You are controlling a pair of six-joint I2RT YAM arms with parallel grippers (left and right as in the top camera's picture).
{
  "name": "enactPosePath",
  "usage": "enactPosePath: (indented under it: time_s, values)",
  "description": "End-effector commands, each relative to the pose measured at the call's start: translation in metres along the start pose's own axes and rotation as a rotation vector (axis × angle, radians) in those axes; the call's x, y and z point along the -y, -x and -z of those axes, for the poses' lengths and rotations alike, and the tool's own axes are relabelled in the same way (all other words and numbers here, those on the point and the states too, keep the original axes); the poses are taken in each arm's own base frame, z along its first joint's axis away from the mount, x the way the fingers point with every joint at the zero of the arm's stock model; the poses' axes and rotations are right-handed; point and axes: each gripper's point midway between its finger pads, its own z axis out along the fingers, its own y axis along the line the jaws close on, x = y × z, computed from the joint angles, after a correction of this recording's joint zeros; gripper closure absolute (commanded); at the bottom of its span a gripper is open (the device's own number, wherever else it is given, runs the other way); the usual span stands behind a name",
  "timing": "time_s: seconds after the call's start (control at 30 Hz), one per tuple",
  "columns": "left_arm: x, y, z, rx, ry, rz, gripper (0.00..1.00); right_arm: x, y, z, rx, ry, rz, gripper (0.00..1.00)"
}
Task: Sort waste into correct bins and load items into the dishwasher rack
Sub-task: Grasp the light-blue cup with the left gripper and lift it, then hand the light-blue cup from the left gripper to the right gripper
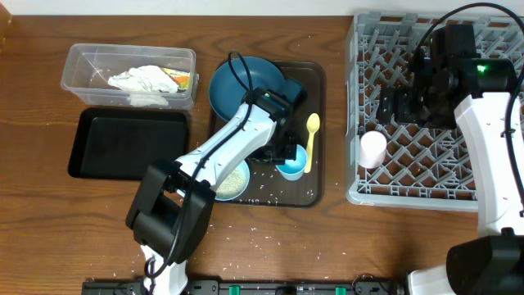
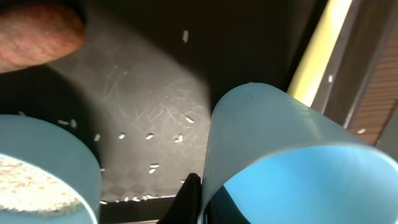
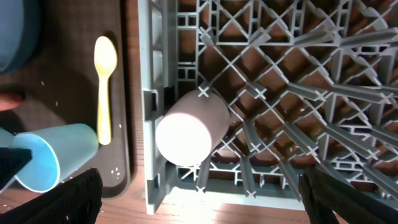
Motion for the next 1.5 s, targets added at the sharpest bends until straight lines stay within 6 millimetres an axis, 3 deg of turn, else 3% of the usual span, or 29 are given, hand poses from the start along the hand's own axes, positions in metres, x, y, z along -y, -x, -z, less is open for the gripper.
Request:
enactPosePath:
  time_s: [0.0,0.1,0.23,0.47,0.57,0.73,0.93,1.23,1.47]
  values:
    - [0.017,0.004,0.017,-0.024,-0.136,-0.027,0.94,-0.013,0.004,0.005,0.015,0.081,0.014,0.01]
    - [0.029,0.010,0.046,-0.033,-0.320,-0.052,0.94,-0.049,0.011,0.011,0.047,0.291,0.081,0.01]
    - [0.024,0.026,0.098,0.010,-0.572,-0.033,0.94,-0.106,0.022,0.031,0.134,0.610,0.218,0.01]
    - [0.007,0.042,0.190,0.097,-1.045,-0.070,0.94,-0.170,0.028,0.050,0.251,0.860,0.407,0.01]
    - [0.001,0.046,0.216,0.129,-1.191,-0.109,0.94,-0.198,0.024,0.061,0.298,0.979,0.504,0.01]
    - [-0.006,0.049,0.223,0.145,-1.223,-0.105,0.94,-0.224,0.020,0.078,0.364,1.092,0.622,0.02]
    - [0.001,0.039,0.248,0.121,-1.375,-0.169,0.94,-0.237,0.019,0.084,0.404,1.117,0.679,0.05]
    - [0.001,0.039,0.248,0.113,-1.374,-0.159,0.94,-0.253,0.011,0.102,0.445,1.209,0.772,0.19]
    - [0.001,0.039,0.248,0.112,-1.374,-0.159,0.94,-0.261,0.002,0.100,0.435,1.220,0.800,0.17]
